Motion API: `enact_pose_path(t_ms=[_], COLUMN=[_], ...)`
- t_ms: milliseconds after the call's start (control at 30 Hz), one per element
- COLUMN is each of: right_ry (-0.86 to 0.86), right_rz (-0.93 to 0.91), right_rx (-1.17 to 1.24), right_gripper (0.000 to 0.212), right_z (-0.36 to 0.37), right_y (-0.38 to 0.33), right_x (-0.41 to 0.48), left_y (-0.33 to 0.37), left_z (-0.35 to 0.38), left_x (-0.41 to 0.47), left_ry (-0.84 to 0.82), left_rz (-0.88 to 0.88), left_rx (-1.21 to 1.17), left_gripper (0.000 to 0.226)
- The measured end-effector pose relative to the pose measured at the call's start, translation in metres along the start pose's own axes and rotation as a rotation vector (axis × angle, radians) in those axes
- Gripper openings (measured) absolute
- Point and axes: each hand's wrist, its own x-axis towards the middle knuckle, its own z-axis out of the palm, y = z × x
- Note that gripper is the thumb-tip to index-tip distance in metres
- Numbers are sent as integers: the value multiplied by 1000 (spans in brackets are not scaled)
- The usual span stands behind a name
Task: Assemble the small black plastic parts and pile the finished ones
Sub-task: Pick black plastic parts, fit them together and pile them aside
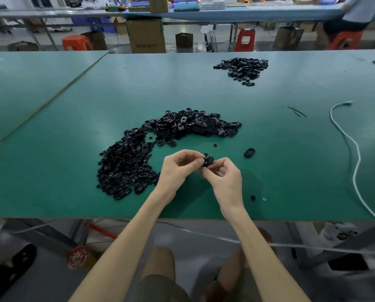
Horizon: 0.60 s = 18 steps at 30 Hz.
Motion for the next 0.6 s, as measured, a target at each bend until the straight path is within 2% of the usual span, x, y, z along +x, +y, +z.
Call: enact_pose_path(t_ms=[200, 333, 600], right_ry=[-46, -23, 15], right_rz=[-8, -7, -33], right_rx=[41, 33, -17], right_gripper=[13, 29, 23], right_z=[1, 3, 4], right_y=[-3, -5, -3], right_x=[0, -1, -1], left_y=[-1, -1, -7], left_z=[-1, -2, -1], left_x=[1, 1, 3], left_ry=[-5, -13, 56], left_rz=[-11, 0, -17], left_rx=[-1, 22, 67], left_gripper=[7, 6, 11])
